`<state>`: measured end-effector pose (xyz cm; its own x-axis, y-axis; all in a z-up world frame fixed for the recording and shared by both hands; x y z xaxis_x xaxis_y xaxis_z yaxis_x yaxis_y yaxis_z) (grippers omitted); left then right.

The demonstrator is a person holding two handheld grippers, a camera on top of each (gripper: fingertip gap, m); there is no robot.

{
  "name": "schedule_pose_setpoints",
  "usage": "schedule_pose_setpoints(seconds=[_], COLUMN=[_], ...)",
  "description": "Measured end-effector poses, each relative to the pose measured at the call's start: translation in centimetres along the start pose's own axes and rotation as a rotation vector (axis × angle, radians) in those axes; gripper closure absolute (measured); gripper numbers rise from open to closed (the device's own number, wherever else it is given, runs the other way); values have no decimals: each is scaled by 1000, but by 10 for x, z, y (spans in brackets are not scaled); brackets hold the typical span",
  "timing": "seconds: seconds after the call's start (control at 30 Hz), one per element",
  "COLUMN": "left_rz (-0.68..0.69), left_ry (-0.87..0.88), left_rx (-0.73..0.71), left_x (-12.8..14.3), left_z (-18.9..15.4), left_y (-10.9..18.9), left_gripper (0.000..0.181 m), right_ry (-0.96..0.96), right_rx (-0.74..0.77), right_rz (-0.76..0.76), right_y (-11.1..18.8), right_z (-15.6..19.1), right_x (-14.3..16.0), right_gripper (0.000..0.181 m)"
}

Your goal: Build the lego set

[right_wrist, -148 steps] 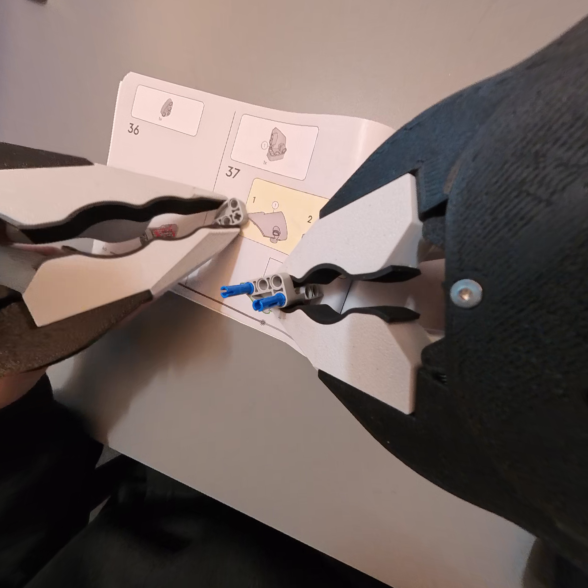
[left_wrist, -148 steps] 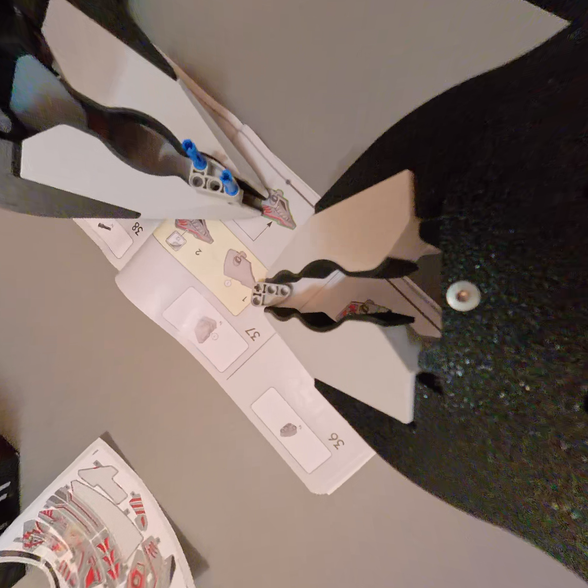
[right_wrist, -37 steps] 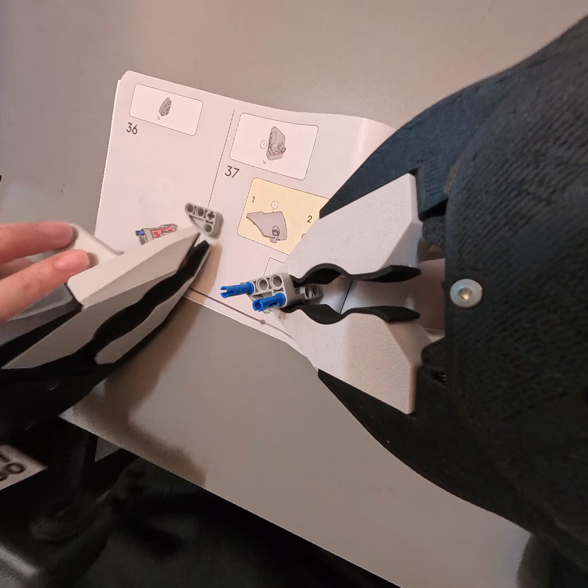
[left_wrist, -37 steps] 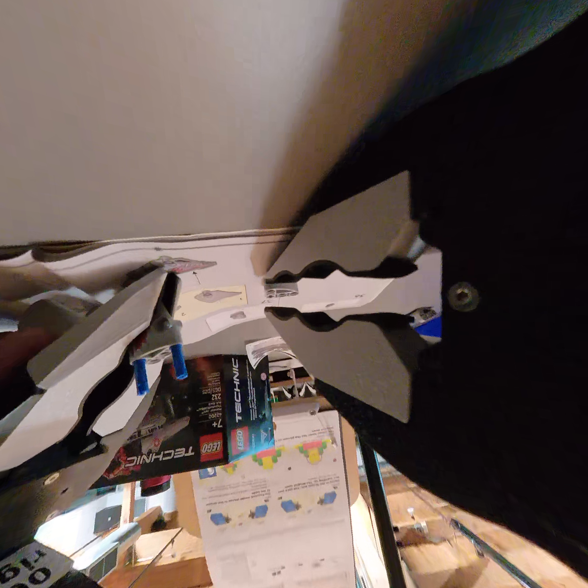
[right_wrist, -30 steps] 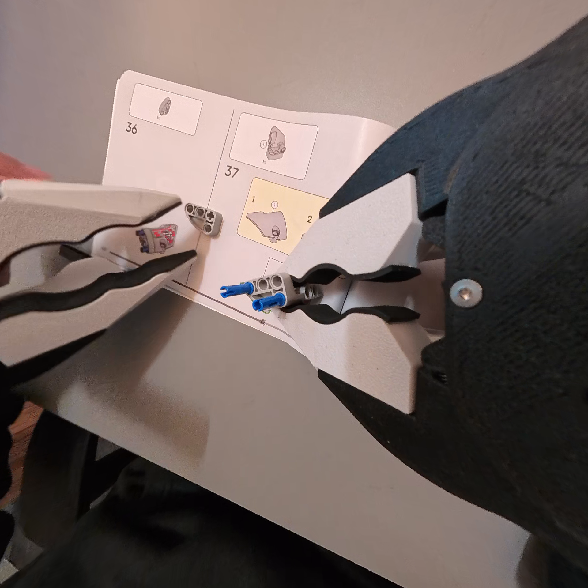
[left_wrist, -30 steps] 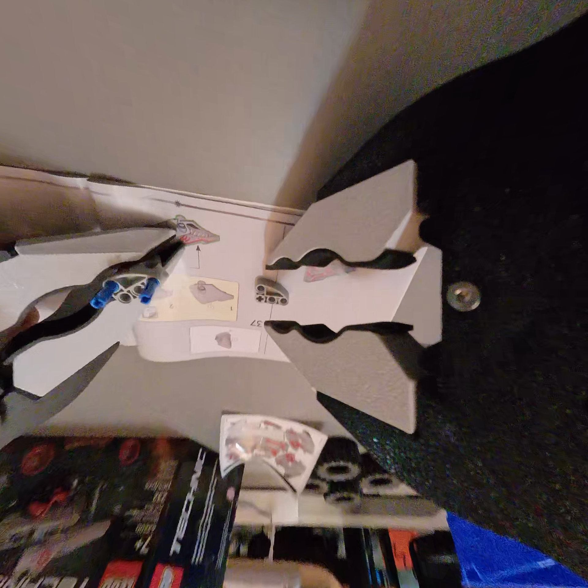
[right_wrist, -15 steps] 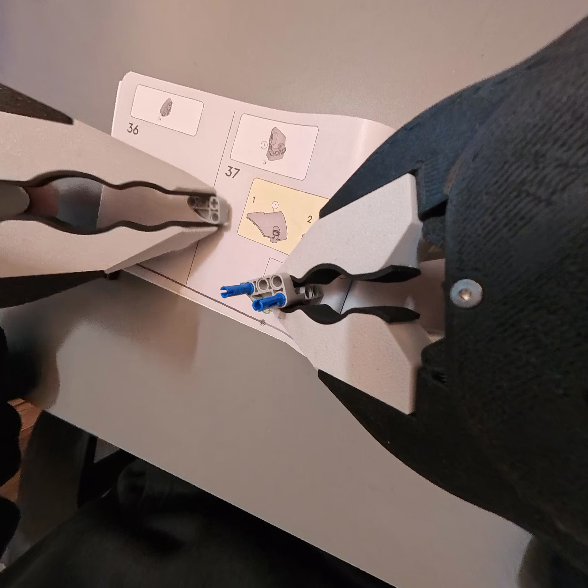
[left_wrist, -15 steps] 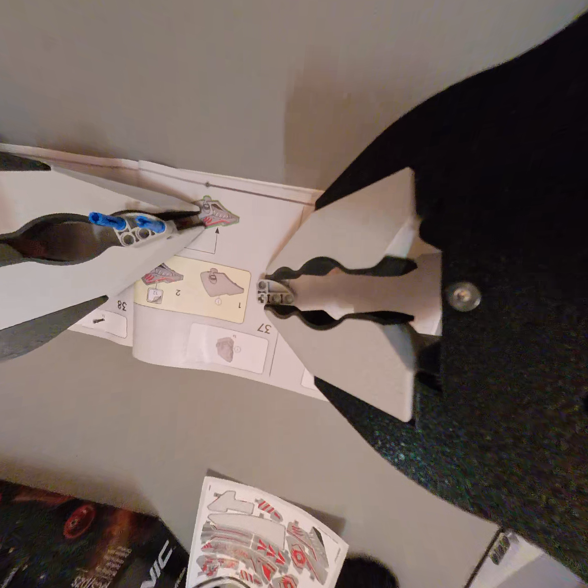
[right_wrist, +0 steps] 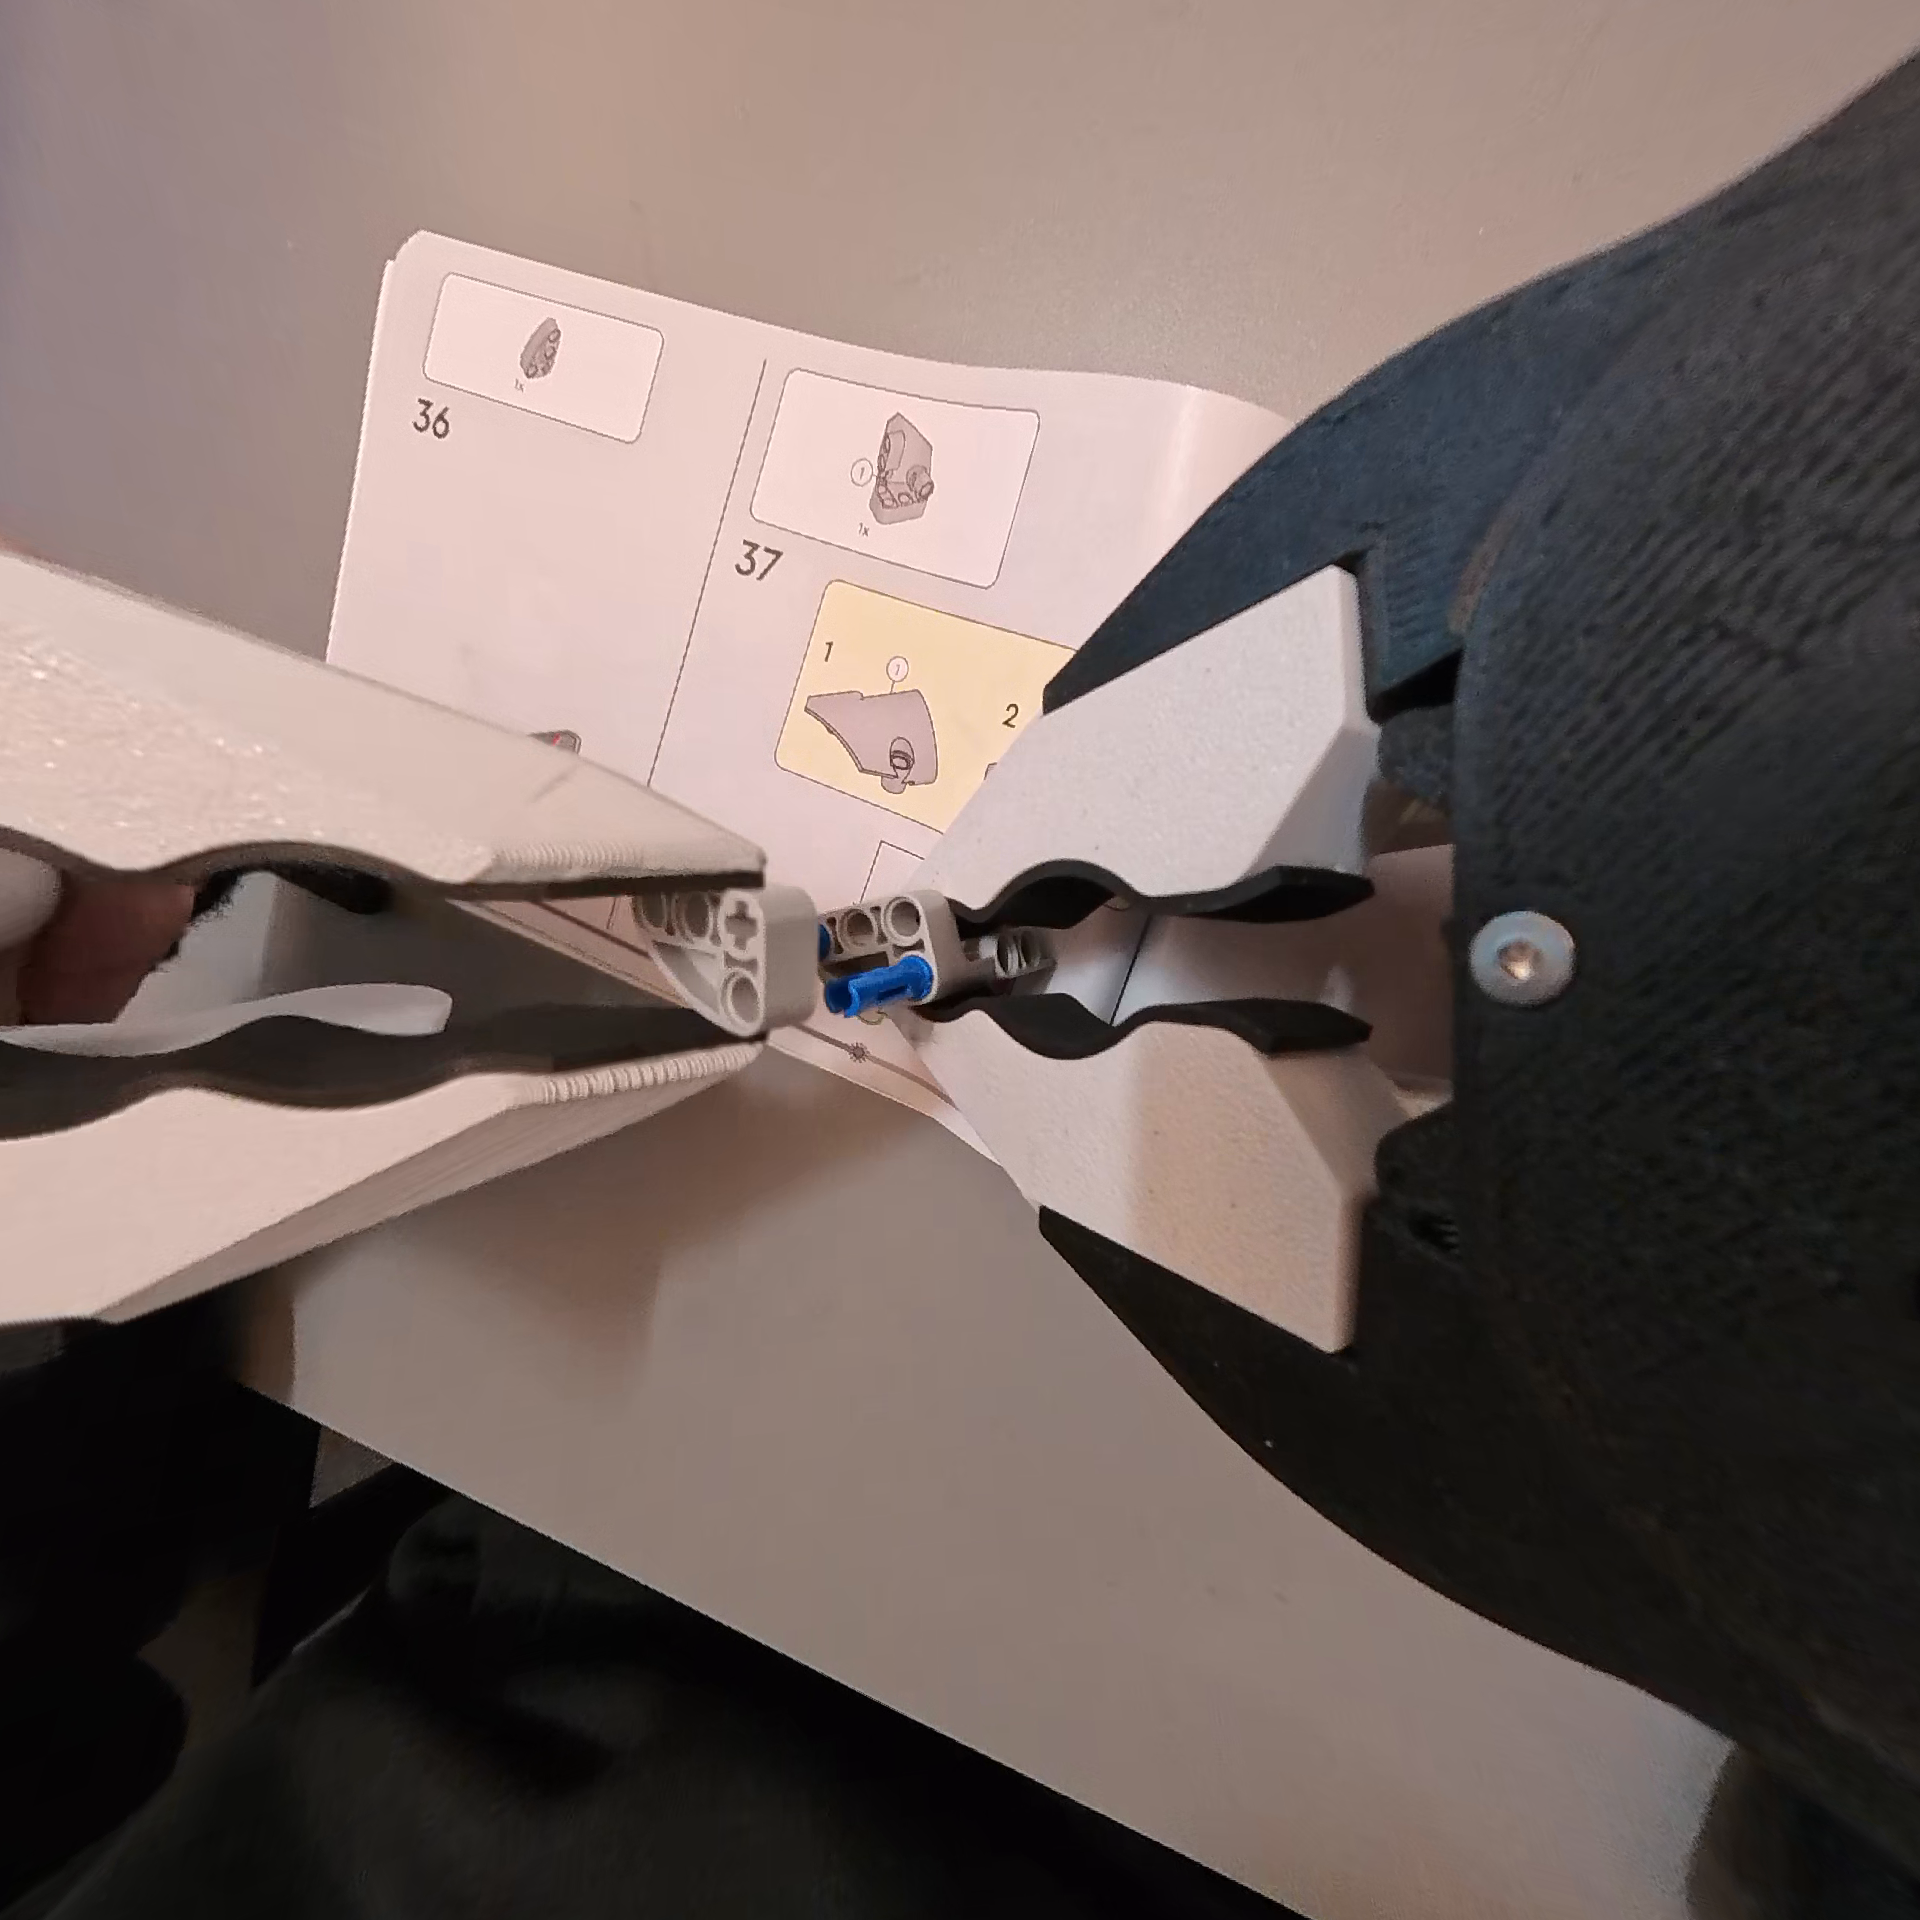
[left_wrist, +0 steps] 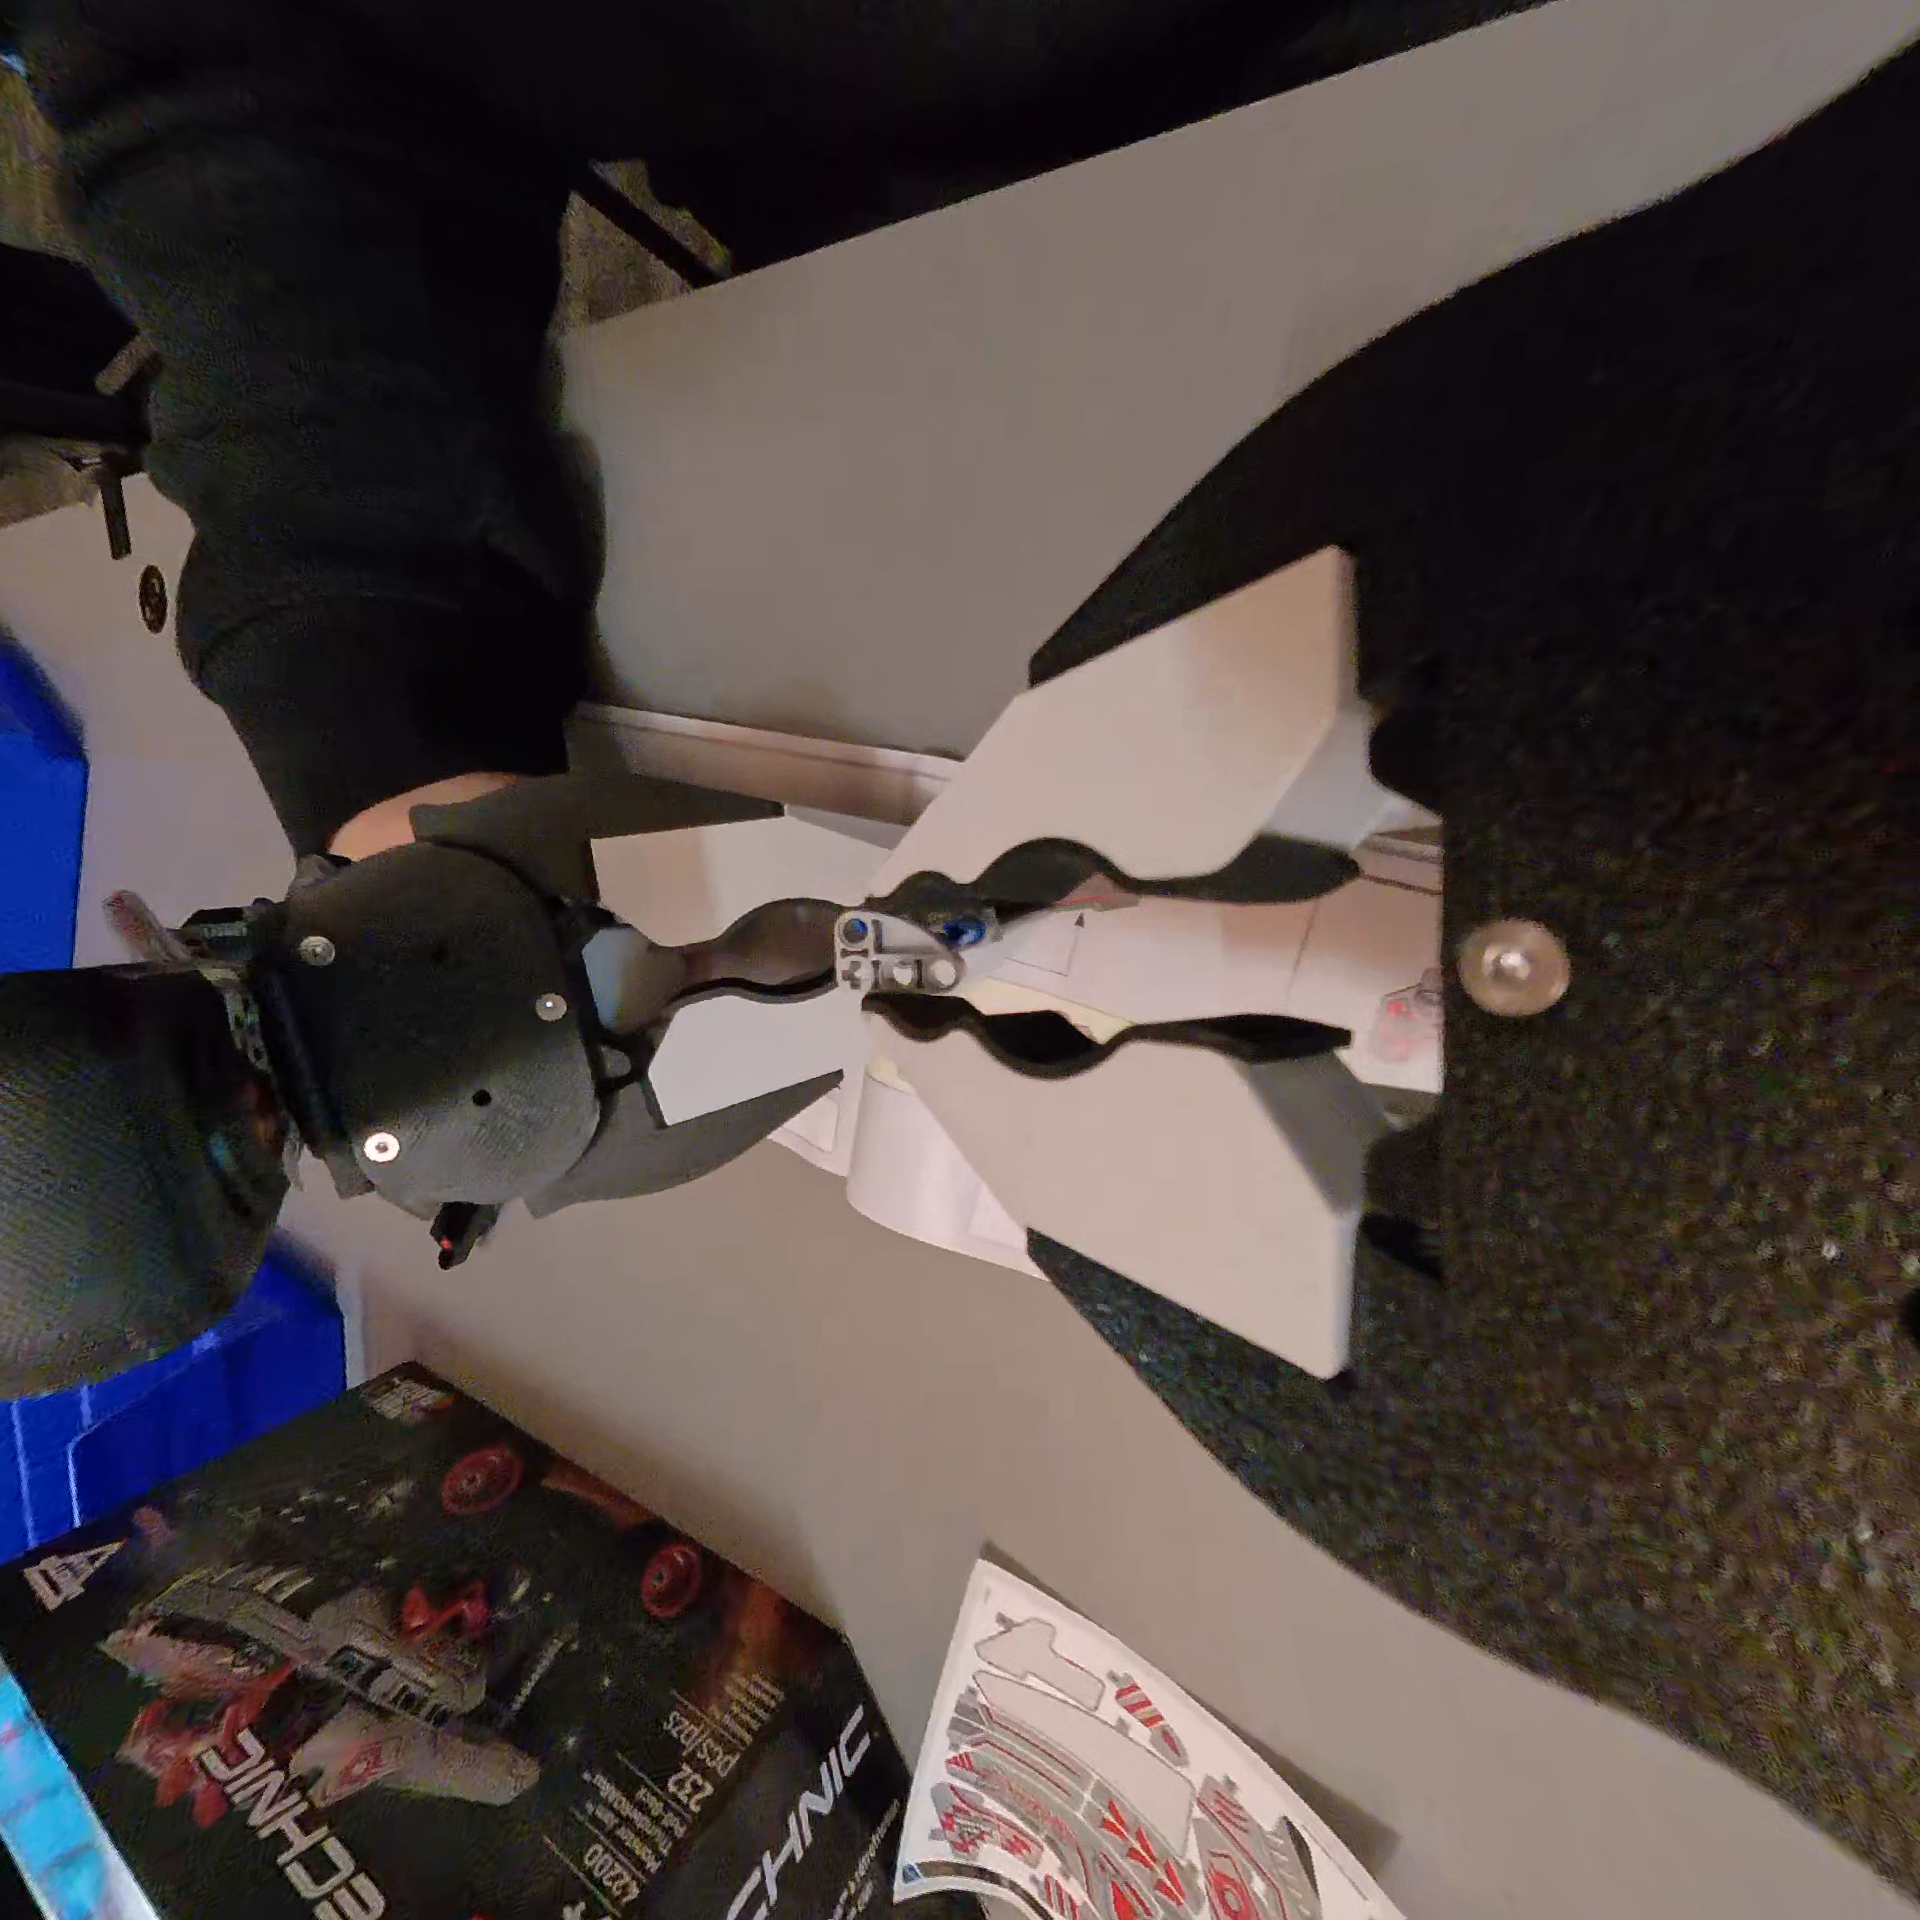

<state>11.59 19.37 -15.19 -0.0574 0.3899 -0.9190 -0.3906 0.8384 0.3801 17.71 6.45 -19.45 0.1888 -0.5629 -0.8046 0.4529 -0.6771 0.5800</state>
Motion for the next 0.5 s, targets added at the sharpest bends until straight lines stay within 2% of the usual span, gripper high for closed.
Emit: schedule_pose_setpoints(seconds=[0.03,0.3,0.5], left_rz=[1,49,62], left_ry=[4,24,84], left_rx=[4,-14,-115], left_x=[-1,-1,-3], left_z=[-1,-6,-11], left_y=[-1,-4,-6], left_gripper=[169,169,169], right_ry=[0,0,-1], right_rx=[0,0,0], right_rz=[0,1,1], right_y=[0,0,0], right_z=[0,0,0], right_x=[0,0,0], right_gripper=[178,179,178])
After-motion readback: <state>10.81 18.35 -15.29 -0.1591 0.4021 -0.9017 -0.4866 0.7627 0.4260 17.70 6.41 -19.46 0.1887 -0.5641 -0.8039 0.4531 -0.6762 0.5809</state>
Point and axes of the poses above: each gripper's, where its closed fingertips meet, y back along the fingers, x out of its underside, z = x × y across the jaws, the point moved 10 cm from there along y, back along the fingers, and after that the axes turned 5 degrees about -z, right-handed, at the moved point
